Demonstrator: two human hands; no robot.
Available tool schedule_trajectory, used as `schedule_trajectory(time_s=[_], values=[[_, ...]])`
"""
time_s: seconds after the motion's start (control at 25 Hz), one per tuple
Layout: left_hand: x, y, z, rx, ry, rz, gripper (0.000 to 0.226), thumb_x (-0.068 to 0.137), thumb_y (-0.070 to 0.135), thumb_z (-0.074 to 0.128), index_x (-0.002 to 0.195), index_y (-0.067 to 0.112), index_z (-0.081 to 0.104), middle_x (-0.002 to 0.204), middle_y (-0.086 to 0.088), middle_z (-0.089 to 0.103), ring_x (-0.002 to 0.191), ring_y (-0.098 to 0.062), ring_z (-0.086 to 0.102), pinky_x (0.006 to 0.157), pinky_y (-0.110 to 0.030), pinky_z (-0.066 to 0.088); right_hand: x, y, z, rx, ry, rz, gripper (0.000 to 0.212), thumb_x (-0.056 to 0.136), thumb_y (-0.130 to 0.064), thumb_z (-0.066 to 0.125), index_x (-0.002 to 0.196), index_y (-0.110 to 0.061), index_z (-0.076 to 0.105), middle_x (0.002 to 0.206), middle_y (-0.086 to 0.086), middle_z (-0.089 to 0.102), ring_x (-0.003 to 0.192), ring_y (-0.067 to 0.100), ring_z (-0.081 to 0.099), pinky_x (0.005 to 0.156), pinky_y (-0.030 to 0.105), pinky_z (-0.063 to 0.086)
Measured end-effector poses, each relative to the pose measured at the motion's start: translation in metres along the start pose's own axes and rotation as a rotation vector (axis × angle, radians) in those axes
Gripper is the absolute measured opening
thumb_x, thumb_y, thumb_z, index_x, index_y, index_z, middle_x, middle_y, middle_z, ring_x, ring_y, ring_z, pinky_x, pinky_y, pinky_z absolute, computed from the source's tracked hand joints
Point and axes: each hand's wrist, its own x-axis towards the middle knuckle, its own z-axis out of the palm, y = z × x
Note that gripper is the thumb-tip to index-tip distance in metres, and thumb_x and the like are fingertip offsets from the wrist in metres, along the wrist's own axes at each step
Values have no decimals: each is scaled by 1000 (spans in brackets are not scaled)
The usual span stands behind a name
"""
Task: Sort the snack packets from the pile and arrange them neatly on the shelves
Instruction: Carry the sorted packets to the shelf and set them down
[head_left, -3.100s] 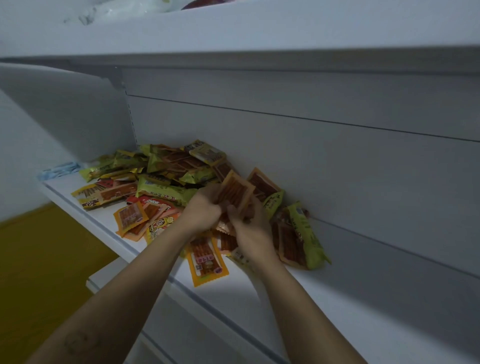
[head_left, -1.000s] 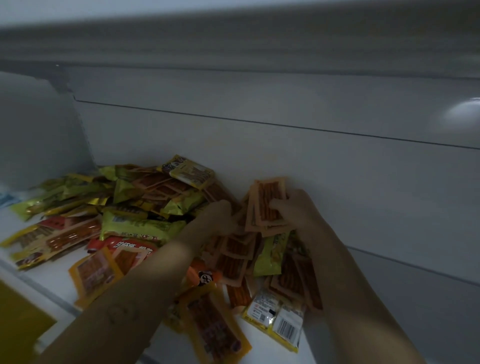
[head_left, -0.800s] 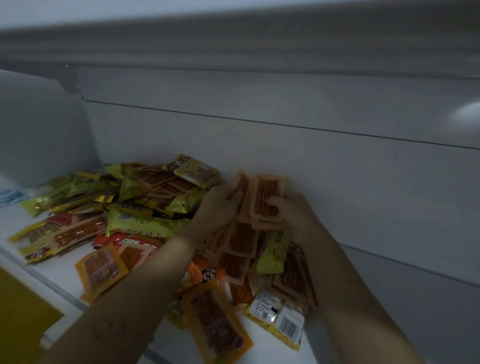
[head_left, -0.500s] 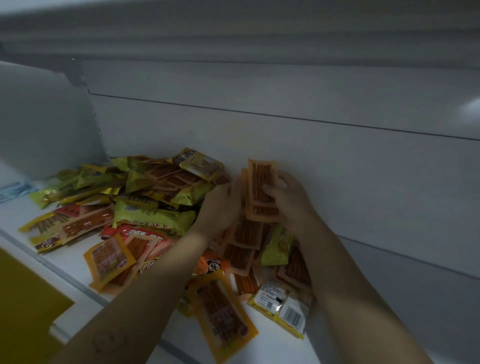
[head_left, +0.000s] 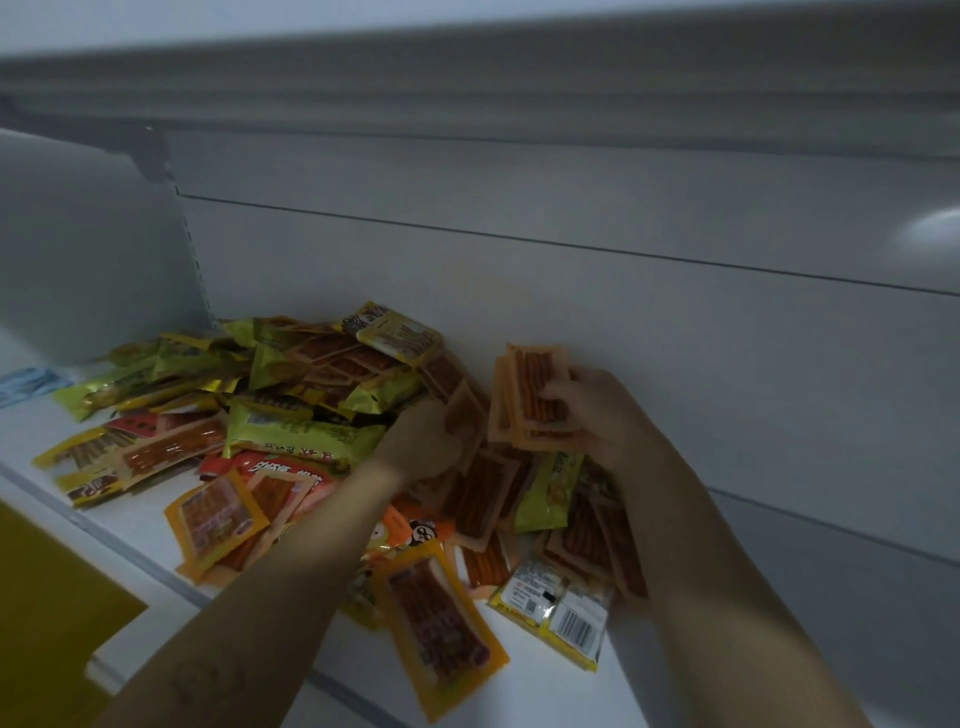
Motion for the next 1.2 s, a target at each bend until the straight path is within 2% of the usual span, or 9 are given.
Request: schedule_trajectory(time_s=[0.16, 0.28, 0.4, 0.52, 0.68, 0.76, 1.0, 1.12, 1.2], values=[[-8, 21, -11, -507, 106, 3, 28, 107, 33, 32, 104, 15, 53, 81, 7, 53, 68, -3, 50, 63, -24, 40, 3, 5, 21, 247, -13, 45, 15, 93, 0, 54, 103, -2, 66, 87, 15, 71, 68, 26, 71, 61, 40, 60], [-19, 32, -9, -549, 97, 118, 32, 107, 31, 30, 98, 20, 58, 84, 14, 58, 68, 11, 55, 61, -7, 42, 3, 7, 33, 262, -38, 27, 25, 94, -3, 52, 117, -1, 61, 102, 18, 70, 77, 27, 73, 58, 36, 58], [-25, 29, -10, -394, 133, 114, 48, 106, 38, 26, 85, 15, 63, 75, 7, 60, 72, -3, 62, 61, -15, 43, -2, 2, 30, 209, -88, -24, 31, 90, 1, 56, 121, -2, 57, 113, 21, 66, 87, 31, 71, 64, 40, 59], [-27, 26, -7, 58, 227, -23, 52, 101, 54, 29, 81, 13, 54, 77, -3, 56, 88, -29, 64, 66, -31, 40, -11, -13, 12, 67, 39, -114, 30, 90, 1, 58, 117, -11, 57, 100, 9, 66, 62, 17, 72, 50, 29, 56], [-38, 32, 17, 605, -139, -129, 78, 86, 72, 48, 138, 15, 41, 104, -1, 61, 95, -22, 62, 79, -34, 53, -15, -21, -23, -43, 75, -120, 27, 91, -5, 58, 115, -16, 58, 108, 10, 66, 75, 26, 73, 63, 41, 61], [-31, 29, 24, 572, -155, -97, 75, 87, 64, 56, 142, 15, 39, 106, -2, 63, 96, -23, 63, 79, -36, 54, -16, -19, -28, -68, 52, -97, 27, 90, -5, 59, 115, -17, 59, 109, 12, 67, 79, 31, 73, 68, 46, 61], [-8, 22, 33, 482, -99, -72, 80, 84, 60, 62, 145, 17, 34, 134, -10, 51, 123, -35, 49, 94, -44, 50, -15, -19, -23, 15, 3, -91, 29, 90, -4, 59, 117, -14, 57, 110, 11, 65, 80, 29, 72, 56, 35, 58], [1, 31, 37, 462, -121, -64, 80, 73, 62, 64, 137, 18, 45, 127, -9, 57, 114, -33, 55, 91, -43, 52, -8, -10, -16, -125, 32, -116, 29, 86, -10, 61, 114, -19, 59, 110, 5, 65, 90, 25, 69, 73, 42, 60], [3, 40, 38, 397, -145, -57, 55, 76, 41, 72, 121, 13, 57, 116, -8, 61, 108, -29, 59, 88, -42, 53, -6, -6, -13, -175, 33, -115, 30, 85, -11, 62, 114, -18, 59, 107, 2, 64, 90, 19, 66, 72, 36, 57]])
